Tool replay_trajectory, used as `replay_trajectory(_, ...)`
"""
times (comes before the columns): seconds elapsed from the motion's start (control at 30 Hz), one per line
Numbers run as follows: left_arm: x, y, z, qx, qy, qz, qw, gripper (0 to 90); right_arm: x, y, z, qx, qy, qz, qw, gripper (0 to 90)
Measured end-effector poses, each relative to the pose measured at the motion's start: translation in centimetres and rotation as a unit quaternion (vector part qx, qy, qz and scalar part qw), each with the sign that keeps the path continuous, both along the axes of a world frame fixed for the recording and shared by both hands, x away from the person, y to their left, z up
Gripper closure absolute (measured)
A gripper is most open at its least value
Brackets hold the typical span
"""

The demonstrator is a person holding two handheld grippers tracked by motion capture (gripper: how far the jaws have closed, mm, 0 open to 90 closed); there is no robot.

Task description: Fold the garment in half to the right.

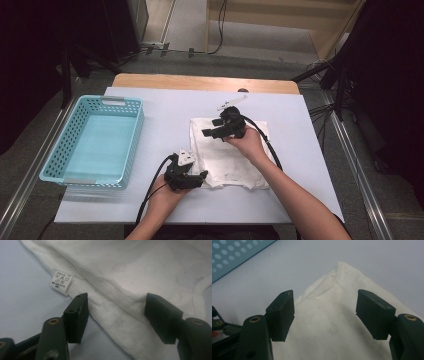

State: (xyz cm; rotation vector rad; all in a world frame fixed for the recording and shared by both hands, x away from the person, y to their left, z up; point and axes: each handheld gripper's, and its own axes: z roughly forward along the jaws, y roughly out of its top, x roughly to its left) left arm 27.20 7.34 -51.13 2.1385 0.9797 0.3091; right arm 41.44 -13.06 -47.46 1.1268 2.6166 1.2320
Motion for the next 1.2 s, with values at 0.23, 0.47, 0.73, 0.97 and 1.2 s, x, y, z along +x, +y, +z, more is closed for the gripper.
replay_trajectory(0.23, -0.1, -0.2, 0.0, -0.004, 0.0, 0.013, 0.9999, 53.0, 0.2, 0.4, -0.3, -0.002, 0.001, -0.001, 1.0, 29.6)
replay_trajectory(0.47, -0.2, -0.4, -0.1, -0.016, 0.003, 0.003, 0.9999, 74.8, 0.6, 1.1, -0.7, -0.005, 0.0, -0.001, 1.0, 29.7)
replay_trajectory(0.73, -0.1, -0.3, -0.2, -0.022, 0.005, 0.004, 0.9997, 76.1, 1.5, 2.5, -1.8, -0.013, -0.003, -0.004, 0.9999, 30.1)
replay_trajectory(0.97, -0.1, -0.3, -0.2, -0.025, 0.007, 0.005, 0.9997, 76.0, 2.2, 3.8, -2.9, -0.029, -0.002, -0.013, 0.9995, 30.4)
replay_trajectory(1.2, -0.1, -0.3, -0.2, -0.023, 0.005, 0.004, 0.9997, 76.0, 2.8, 4.7, -3.3, -0.038, -0.017, -0.031, 0.9986, 31.7)
